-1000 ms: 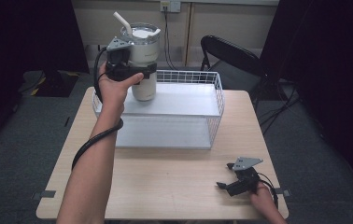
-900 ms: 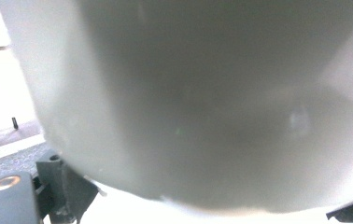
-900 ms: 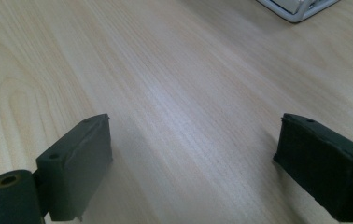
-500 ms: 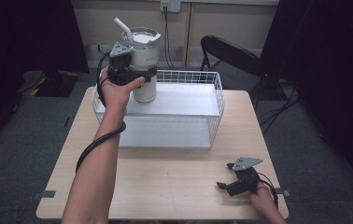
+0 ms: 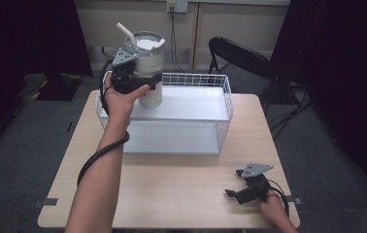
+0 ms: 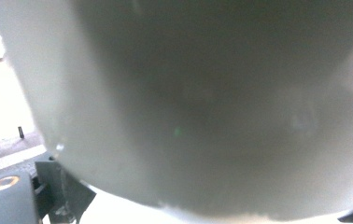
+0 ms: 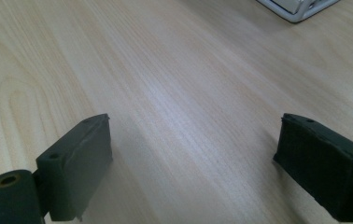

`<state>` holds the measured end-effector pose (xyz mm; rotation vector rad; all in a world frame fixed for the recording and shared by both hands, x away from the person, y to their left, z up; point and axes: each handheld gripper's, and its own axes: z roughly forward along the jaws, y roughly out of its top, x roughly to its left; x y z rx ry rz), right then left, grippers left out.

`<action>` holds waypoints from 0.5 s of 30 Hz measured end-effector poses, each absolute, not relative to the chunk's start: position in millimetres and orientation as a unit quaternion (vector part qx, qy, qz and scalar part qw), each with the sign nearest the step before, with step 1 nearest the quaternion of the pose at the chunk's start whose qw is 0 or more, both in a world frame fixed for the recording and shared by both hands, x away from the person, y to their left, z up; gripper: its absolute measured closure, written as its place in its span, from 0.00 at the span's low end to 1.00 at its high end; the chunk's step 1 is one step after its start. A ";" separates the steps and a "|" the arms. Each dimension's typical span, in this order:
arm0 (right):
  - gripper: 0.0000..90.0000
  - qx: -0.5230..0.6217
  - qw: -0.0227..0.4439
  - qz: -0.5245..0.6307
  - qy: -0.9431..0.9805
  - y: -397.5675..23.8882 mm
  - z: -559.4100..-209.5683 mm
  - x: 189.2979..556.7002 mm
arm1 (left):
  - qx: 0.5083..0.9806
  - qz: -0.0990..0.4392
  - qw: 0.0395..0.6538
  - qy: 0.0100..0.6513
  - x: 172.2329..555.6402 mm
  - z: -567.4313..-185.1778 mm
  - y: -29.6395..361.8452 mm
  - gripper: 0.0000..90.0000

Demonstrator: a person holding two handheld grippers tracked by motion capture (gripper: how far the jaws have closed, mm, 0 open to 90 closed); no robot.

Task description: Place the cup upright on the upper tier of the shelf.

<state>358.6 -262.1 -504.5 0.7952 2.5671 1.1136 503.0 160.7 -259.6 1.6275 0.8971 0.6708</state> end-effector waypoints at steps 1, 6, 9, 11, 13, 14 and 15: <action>0.11 0.272 0.116 0.380 0.876 -262.0 -504.5 358.6 | 0.687 0.283 0.551 0.379 502.9 -259.9 160.6 0.10; 0.11 0.273 0.116 0.381 0.876 -262.0 -504.6 358.3 | 0.690 0.283 0.549 0.378 502.5 -261.6 161.2 0.10; 0.11 0.273 0.116 0.381 0.876 -262.0 -504.6 358.2 | 0.693 0.272 0.547 0.384 502.9 -262.1 163.1 0.10; 0.11 0.273 0.116 0.381 0.876 -262.0 -504.6 358.2 | 0.695 0.275 0.544 0.382 502.1 -261.6 162.4 0.10; 0.11 0.273 0.116 0.381 0.876 -262.0 -504.6 358.2 | 0.693 0.274 0.545 0.384 502.0 -262.4 162.7 0.10; 0.11 0.273 0.116 0.381 0.876 -262.0 -504.6 358.2 | 0.692 0.273 0.547 0.384 501.9 -263.1 162.7 0.10; 0.11 0.273 0.116 0.381 0.876 -262.0 -504.6 358.2 | 0.691 0.273 0.547 0.386 501.6 -263.6 162.9 0.10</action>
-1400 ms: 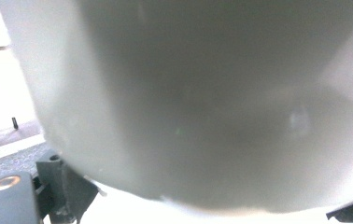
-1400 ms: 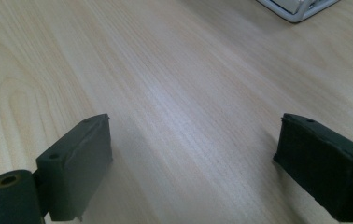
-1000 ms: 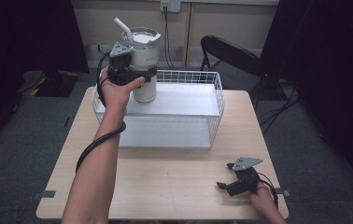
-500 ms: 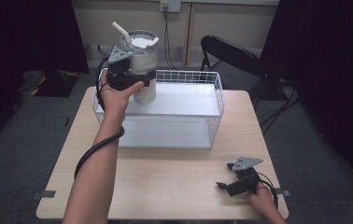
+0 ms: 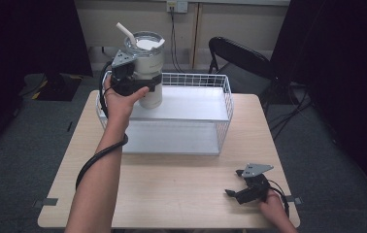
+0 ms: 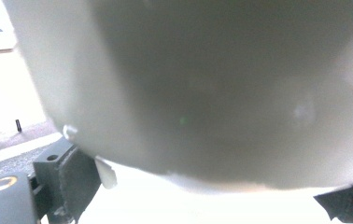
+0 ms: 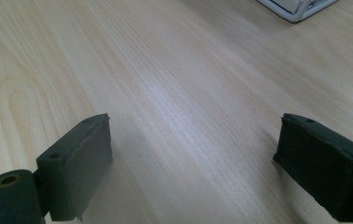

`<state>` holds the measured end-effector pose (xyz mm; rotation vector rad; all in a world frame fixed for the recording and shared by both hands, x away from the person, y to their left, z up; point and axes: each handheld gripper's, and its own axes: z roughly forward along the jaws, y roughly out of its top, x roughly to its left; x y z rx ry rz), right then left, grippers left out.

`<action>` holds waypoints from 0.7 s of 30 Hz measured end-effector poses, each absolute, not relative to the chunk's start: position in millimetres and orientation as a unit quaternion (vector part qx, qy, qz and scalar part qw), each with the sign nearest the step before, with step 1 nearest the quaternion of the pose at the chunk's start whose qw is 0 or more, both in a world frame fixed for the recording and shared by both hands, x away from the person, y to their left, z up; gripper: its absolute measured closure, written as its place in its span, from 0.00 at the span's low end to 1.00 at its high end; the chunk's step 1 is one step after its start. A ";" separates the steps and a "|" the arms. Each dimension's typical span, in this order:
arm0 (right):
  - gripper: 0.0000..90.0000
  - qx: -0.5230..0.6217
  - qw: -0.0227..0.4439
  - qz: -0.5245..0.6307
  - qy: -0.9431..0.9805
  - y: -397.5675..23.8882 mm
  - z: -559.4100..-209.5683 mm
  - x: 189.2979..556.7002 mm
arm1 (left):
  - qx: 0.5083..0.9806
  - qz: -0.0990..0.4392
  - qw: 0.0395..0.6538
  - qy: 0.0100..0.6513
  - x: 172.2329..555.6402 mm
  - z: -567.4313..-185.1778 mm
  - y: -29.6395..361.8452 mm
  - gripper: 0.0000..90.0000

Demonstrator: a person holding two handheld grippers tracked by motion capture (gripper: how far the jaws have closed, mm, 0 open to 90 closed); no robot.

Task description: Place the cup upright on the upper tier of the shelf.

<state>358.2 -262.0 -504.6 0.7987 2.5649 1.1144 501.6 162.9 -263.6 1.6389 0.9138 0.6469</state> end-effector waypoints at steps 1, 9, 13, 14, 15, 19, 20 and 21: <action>0.11 0.273 0.116 0.381 0.876 -262.0 -504.6 358.2 | 0.691 0.273 0.547 0.386 501.3 -264.0 163.2 0.10; 0.11 0.273 0.116 0.381 0.876 -262.0 -504.6 358.2 | 0.691 0.254 0.550 0.394 500.8 -269.7 166.4 0.08; 0.11 0.273 0.116 0.381 0.876 -262.0 -504.6 358.3 | 0.697 0.252 0.546 0.392 499.1 -270.3 168.6 0.09; 0.11 0.273 0.116 0.381 0.876 -262.0 -504.6 358.3 | 0.697 0.251 0.546 0.392 498.7 -270.7 168.8 0.09; 0.11 0.273 0.116 0.381 0.876 -262.0 -504.6 358.3 | 0.702 0.249 0.542 0.390 498.1 -271.0 170.2 0.09; 0.11 0.273 0.116 0.381 0.876 -262.0 -504.6 358.3 | 0.715 0.244 0.527 0.389 495.4 -274.3 172.8 0.10; 0.11 0.273 0.116 0.381 0.876 -262.0 -504.6 358.3 | 0.715 0.242 0.527 0.389 494.6 -275.3 173.7 0.11; 0.11 0.273 0.116 0.381 0.876 -262.0 -504.6 358.3 | 0.716 0.241 0.528 0.389 493.8 -276.2 174.5 0.11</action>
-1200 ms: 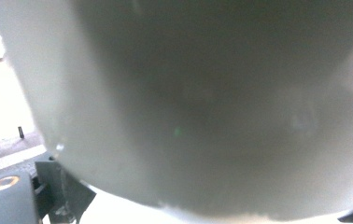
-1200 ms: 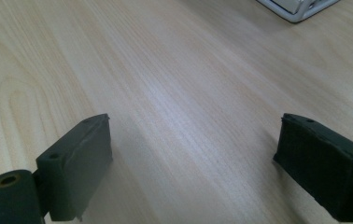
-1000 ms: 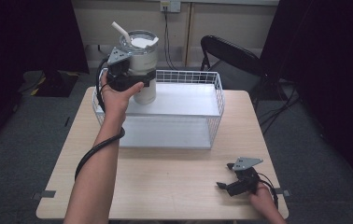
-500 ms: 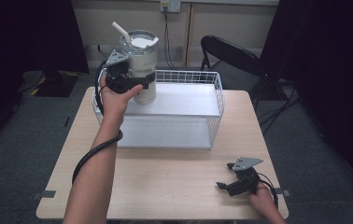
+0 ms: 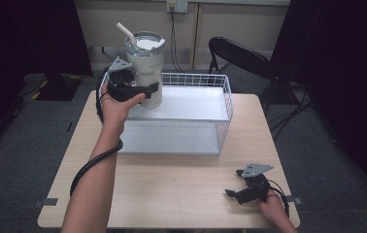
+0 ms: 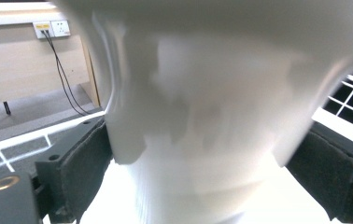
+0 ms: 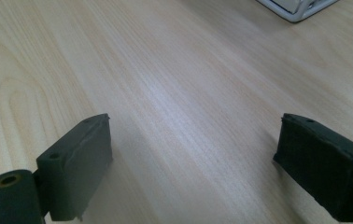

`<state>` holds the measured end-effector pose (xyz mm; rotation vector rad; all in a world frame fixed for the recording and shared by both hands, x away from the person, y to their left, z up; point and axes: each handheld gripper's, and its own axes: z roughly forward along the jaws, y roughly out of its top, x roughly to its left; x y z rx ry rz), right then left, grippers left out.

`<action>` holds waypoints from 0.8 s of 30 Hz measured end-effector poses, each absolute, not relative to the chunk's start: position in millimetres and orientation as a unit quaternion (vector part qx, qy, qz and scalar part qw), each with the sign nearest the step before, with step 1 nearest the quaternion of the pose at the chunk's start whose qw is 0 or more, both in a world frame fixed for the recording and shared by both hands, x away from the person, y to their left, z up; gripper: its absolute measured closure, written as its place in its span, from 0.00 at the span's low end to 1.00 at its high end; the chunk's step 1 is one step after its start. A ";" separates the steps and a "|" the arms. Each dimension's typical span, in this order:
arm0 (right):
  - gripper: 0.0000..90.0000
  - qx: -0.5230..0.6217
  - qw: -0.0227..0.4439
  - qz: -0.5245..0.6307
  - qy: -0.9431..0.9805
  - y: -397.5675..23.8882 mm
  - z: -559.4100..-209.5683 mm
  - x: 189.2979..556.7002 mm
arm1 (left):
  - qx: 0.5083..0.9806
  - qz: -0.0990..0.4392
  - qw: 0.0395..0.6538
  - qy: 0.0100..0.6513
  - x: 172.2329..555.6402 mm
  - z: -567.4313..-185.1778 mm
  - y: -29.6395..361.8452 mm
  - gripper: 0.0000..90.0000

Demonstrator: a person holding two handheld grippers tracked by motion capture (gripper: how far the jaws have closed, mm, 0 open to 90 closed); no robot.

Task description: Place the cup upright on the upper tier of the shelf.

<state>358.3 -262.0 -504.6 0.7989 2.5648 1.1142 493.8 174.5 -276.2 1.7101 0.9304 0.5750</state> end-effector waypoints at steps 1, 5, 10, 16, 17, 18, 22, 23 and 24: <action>0.11 0.273 0.116 0.381 0.876 -262.0 -504.6 358.3 | 0.716 0.241 0.526 0.389 493.1 -277.0 175.1 0.11; 0.11 0.273 0.116 0.381 0.876 -262.0 -504.6 358.3 | 0.718 0.237 0.526 0.388 489.1 -277.8 178.6 0.14; 0.11 0.273 0.116 0.381 0.876 -262.0 -504.6 358.2 | 0.719 0.236 0.527 0.387 481.2 -278.3 184.3 0.17; 0.11 0.273 0.117 0.380 0.876 -262.0 -504.6 358.2 | 0.724 0.234 0.517 0.391 469.1 -282.2 196.2 0.17; 0.11 0.273 0.117 0.381 0.876 -262.0 -504.6 358.2 | 0.723 0.234 0.518 0.392 467.1 -282.4 198.2 0.17; 0.11 0.273 0.117 0.380 0.876 -262.0 -504.6 358.2 | 0.721 0.234 0.520 0.394 465.1 -282.5 200.2 0.17; 0.11 0.273 0.117 0.380 0.876 -262.0 -504.6 358.3 | 0.725 0.233 0.517 0.390 457.4 -282.6 205.3 0.17; 0.11 0.273 0.117 0.380 0.876 -262.0 -504.6 358.3 | 0.725 0.233 0.517 0.391 456.1 -282.7 205.6 0.17; 0.11 0.273 0.117 0.380 0.876 -262.0 -504.6 358.3 | 0.725 0.234 0.517 0.391 454.3 -282.6 206.4 0.17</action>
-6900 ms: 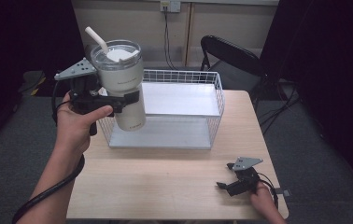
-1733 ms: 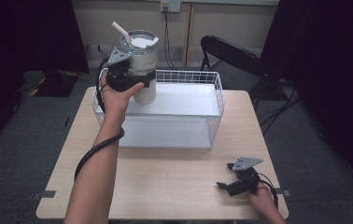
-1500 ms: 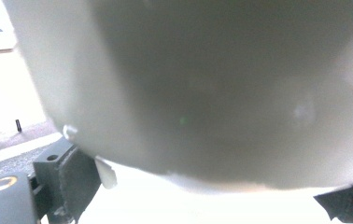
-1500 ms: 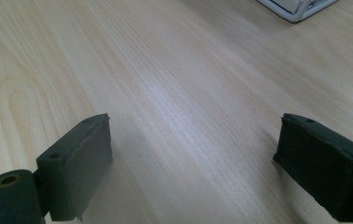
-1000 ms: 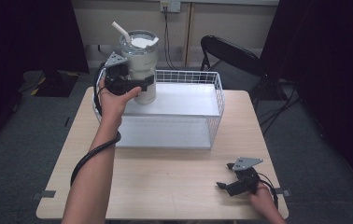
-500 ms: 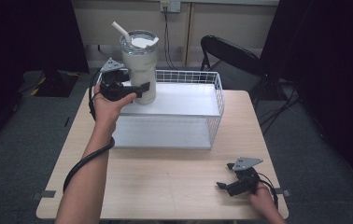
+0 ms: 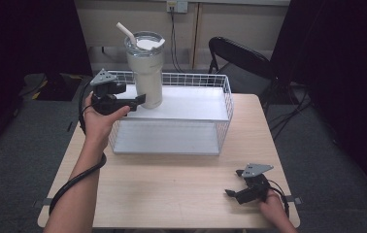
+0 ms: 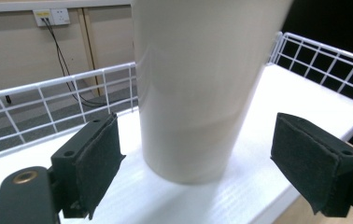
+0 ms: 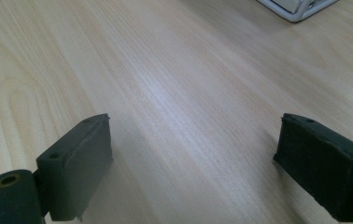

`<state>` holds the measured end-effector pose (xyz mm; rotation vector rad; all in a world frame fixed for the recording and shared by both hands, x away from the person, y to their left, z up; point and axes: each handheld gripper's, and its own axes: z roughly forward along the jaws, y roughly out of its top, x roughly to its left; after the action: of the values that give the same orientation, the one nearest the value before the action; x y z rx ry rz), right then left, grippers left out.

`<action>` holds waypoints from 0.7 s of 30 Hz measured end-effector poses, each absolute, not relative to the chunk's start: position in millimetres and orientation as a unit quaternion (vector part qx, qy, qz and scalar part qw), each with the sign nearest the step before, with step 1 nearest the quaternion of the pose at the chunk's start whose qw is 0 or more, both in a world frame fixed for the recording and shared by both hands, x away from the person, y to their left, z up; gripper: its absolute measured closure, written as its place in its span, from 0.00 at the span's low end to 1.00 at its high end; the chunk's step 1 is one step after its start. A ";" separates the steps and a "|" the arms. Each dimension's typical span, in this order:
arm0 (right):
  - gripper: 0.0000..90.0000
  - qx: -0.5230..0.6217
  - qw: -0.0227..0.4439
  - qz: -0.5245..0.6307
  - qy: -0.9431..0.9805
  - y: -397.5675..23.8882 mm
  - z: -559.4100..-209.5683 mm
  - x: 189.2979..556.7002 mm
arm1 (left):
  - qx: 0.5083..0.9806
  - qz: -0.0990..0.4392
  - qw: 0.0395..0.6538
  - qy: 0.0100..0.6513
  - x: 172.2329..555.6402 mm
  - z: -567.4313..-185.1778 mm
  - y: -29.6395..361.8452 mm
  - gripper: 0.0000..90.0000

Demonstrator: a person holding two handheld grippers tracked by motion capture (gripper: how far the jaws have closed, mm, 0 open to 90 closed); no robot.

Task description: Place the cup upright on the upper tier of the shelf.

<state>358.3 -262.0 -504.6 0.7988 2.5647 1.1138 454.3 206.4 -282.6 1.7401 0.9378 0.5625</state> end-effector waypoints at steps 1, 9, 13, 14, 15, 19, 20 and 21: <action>0.11 0.273 0.116 0.380 0.876 -262.0 -504.6 358.3 | 0.726 0.232 0.518 0.389 452.4 -282.8 207.9 0.17; 0.11 0.273 0.116 0.380 0.876 -262.0 -504.6 358.3 | 0.726 0.227 0.522 0.385 438.6 -287.0 213.3 0.17; 0.11 0.273 0.116 0.380 0.876 -262.0 -504.6 358.3 | 0.724 0.222 0.528 0.384 431.1 -288.7 216.0 0.17; 0.11 0.273 0.116 0.380 0.876 -262.0 -504.6 358.3 | 0.723 0.220 0.530 0.386 429.9 -289.0 216.7 0.17; 0.11 0.273 0.116 0.381 0.876 -262.0 -504.6 358.3 | 0.723 0.222 0.529 0.385 427.7 -289.0 217.9 0.17; 0.11 0.273 0.116 0.380 0.876 -262.0 -504.6 358.3 | 0.727 0.221 0.528 0.379 420.8 -288.7 220.4 0.17; 0.11 0.273 0.116 0.381 0.876 -262.0 -504.6 358.3 | 0.728 0.220 0.528 0.379 419.1 -289.1 220.4 0.18; 0.11 0.273 0.116 0.381 0.876 -262.0 -504.6 358.3 | 0.731 0.220 0.525 0.377 417.8 -289.5 220.8 0.17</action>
<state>358.3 -262.0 -504.6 0.7993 2.5650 1.1143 417.8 220.8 -289.5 1.7473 0.9008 0.5260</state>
